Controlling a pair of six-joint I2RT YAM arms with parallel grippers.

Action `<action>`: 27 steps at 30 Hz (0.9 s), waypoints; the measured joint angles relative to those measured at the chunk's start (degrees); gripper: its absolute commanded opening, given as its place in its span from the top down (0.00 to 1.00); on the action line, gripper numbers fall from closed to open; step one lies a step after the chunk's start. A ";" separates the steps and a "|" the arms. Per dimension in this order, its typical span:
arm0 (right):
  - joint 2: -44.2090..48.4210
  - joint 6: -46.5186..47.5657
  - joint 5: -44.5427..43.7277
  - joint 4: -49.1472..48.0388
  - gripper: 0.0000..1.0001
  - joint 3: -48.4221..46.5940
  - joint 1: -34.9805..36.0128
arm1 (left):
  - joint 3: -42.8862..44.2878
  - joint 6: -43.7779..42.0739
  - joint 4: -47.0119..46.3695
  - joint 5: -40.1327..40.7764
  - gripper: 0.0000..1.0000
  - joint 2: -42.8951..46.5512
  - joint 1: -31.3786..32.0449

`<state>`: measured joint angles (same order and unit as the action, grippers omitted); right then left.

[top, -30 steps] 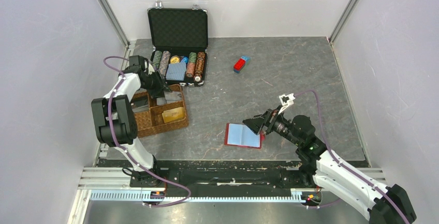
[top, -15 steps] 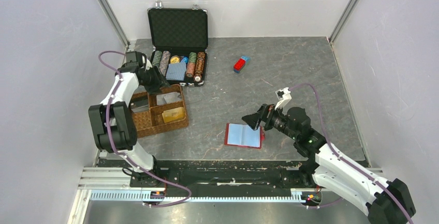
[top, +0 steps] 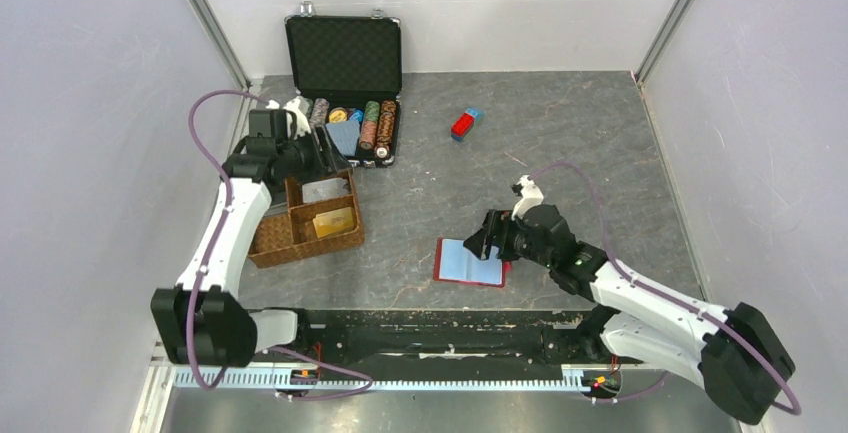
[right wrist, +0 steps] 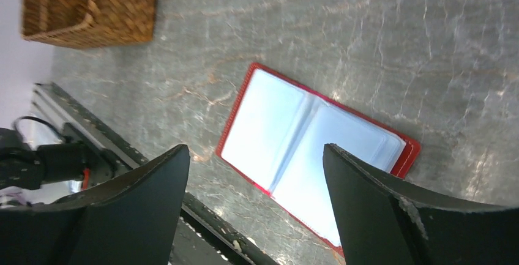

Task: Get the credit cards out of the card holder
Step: Move the card holder to the center of the board.

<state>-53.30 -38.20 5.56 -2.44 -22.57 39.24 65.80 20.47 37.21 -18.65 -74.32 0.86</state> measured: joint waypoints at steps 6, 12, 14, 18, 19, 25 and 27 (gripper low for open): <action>-9.14 -0.42 -9.38 5.44 0.21 -4.52 10.36 | -7.45 -0.09 0.39 -1.49 0.13 9.66 5.09; -18.18 -2.27 -18.01 8.26 0.23 -10.51 17.81 | -15.67 -0.46 0.02 -1.70 0.00 18.56 7.15; -21.68 -2.69 -20.90 9.44 0.22 -12.90 19.19 | -16.72 -0.46 0.15 -1.05 0.00 20.28 7.15; -27.91 -3.06 -24.61 11.13 0.20 -16.92 20.87 | -17.46 -0.46 -0.04 -0.66 0.00 22.71 7.39; -29.44 -3.19 -25.38 11.39 0.20 -17.79 21.20 | -17.46 -0.46 -0.13 -0.66 0.00 23.04 7.54; -36.94 -3.37 -29.97 15.17 0.23 -22.47 23.10 | -17.46 -0.44 -0.37 -0.72 0.00 23.26 8.02; -37.86 -3.41 -31.28 15.93 0.29 -23.26 23.69 | -17.46 -0.44 -0.52 -0.74 0.00 23.26 8.02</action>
<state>-91.15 -41.60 -25.71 13.50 -45.82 62.94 48.34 20.03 36.69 -19.40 -51.07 8.88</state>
